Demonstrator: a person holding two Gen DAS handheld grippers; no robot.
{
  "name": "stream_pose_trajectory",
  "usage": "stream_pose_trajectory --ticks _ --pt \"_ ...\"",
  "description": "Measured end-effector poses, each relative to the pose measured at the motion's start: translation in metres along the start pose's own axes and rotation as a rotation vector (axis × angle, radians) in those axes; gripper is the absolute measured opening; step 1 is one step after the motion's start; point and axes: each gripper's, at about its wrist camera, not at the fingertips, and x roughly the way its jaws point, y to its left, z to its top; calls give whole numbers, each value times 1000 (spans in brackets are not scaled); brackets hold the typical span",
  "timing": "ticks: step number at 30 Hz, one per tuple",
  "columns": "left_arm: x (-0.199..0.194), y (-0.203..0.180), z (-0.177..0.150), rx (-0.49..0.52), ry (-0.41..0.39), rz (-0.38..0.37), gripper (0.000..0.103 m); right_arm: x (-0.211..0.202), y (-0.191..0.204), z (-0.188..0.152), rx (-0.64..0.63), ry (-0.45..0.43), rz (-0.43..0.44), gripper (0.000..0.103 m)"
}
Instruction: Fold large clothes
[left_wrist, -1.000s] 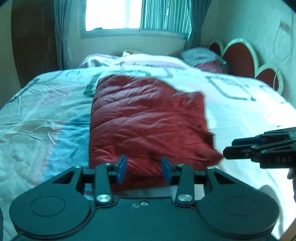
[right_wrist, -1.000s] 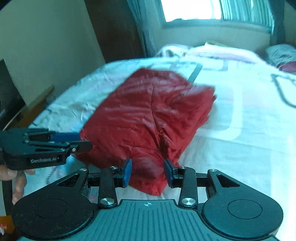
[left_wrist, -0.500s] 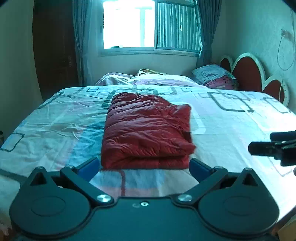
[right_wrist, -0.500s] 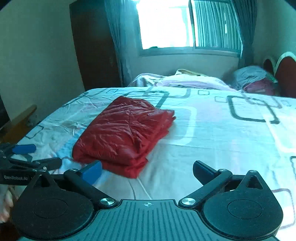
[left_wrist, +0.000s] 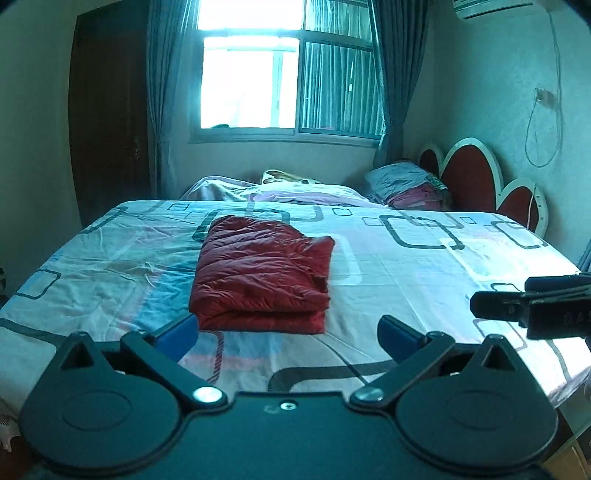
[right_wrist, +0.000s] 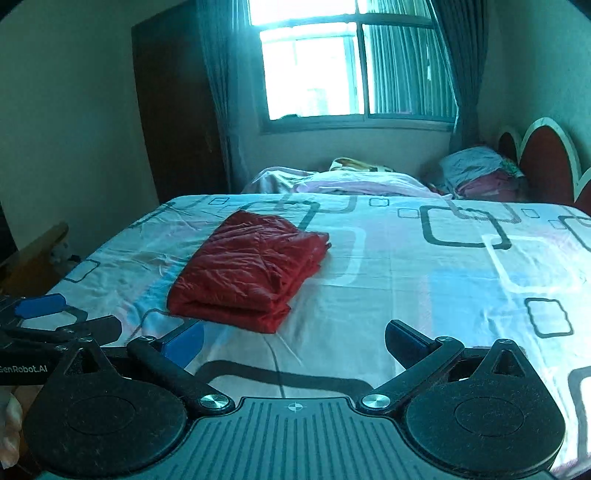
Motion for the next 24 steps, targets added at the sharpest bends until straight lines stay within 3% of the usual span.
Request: stream_pose_trajectory --ticks 24 --pt "-25 -2 -3 21 -52 -30 103 -37 2 -5 -4 -15 -21 103"
